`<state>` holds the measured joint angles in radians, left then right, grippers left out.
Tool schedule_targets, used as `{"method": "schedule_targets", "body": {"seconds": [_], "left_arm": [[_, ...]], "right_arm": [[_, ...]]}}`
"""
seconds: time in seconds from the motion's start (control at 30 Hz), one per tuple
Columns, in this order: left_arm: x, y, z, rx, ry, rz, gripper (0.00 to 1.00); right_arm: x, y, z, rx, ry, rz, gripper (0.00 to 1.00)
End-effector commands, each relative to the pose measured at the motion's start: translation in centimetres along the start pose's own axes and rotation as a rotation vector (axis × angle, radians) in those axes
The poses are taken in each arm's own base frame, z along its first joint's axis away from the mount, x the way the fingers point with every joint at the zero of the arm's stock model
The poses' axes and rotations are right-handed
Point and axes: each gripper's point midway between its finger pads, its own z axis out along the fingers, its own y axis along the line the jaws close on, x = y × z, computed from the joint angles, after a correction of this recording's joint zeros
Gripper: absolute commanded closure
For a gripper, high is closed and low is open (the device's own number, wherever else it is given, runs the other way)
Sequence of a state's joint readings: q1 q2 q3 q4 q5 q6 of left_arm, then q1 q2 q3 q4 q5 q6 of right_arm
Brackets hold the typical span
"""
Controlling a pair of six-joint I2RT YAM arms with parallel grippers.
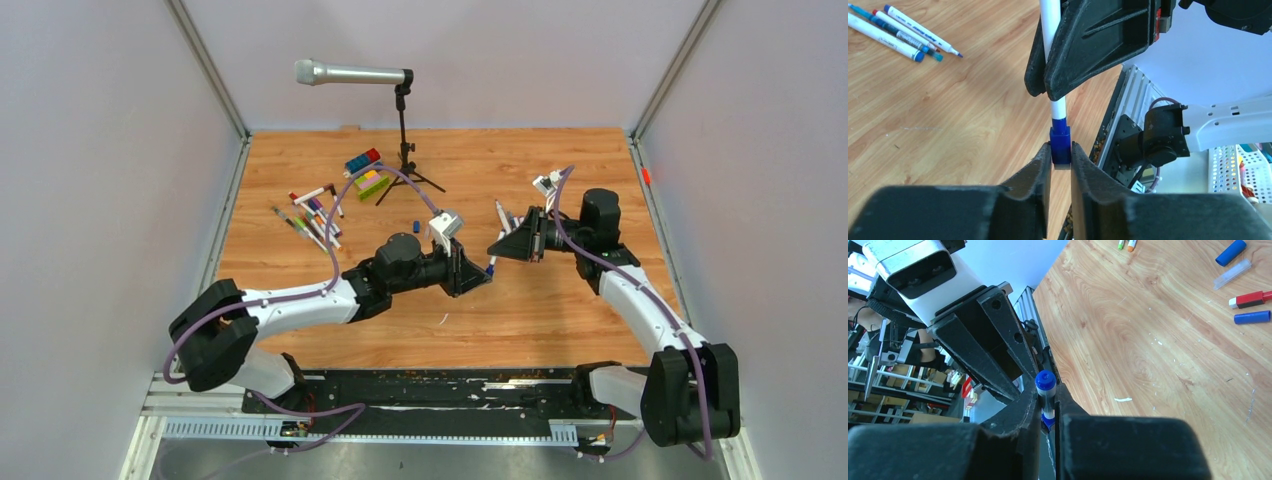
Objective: Open the pen caps
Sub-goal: Open the pen cap from the pen.
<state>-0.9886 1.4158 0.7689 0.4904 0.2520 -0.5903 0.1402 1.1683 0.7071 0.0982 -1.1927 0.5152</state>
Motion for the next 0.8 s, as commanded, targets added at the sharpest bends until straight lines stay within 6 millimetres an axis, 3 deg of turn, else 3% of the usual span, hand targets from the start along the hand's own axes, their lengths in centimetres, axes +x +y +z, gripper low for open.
{"method": "schedule_targets", "body": {"seconds": [0.0, 0.13, 0.47, 0.53, 0.7, 0.77], "left_arm": [[-2.4, -1.5, 0.6, 0.05, -0.095, -0.015, 0.67], [-2.0, -1.4, 0.7, 0.051, -0.092, -0.046, 0.51], [-1.6, -0.9, 1.3, 0.03, -0.062, -0.053, 0.57], [-1.3, -0.9, 1.5, 0.034, -0.051, -0.056, 0.62], [-0.3, -0.4, 2.0, 0.026, -0.012, -0.051, 0.97], [0.4, 0.2, 2.1, 0.008, 0.006, -0.043, 1.0]], "right_arm": [[-0.3, 1.2, 0.2, -0.044, 0.007, -0.009, 1.0], [-0.4, 1.4, 0.1, -0.046, 0.004, -0.009, 1.0], [-0.4, 1.5, 0.1, -0.044, -0.006, -0.011, 1.0], [-0.4, 1.4, 0.1, -0.043, -0.007, -0.009, 1.0], [-1.0, 1.4, 0.1, -0.03, -0.026, -0.044, 1.0], [-2.2, 0.6, -0.2, 0.024, -0.065, -0.076, 1.0]]}}
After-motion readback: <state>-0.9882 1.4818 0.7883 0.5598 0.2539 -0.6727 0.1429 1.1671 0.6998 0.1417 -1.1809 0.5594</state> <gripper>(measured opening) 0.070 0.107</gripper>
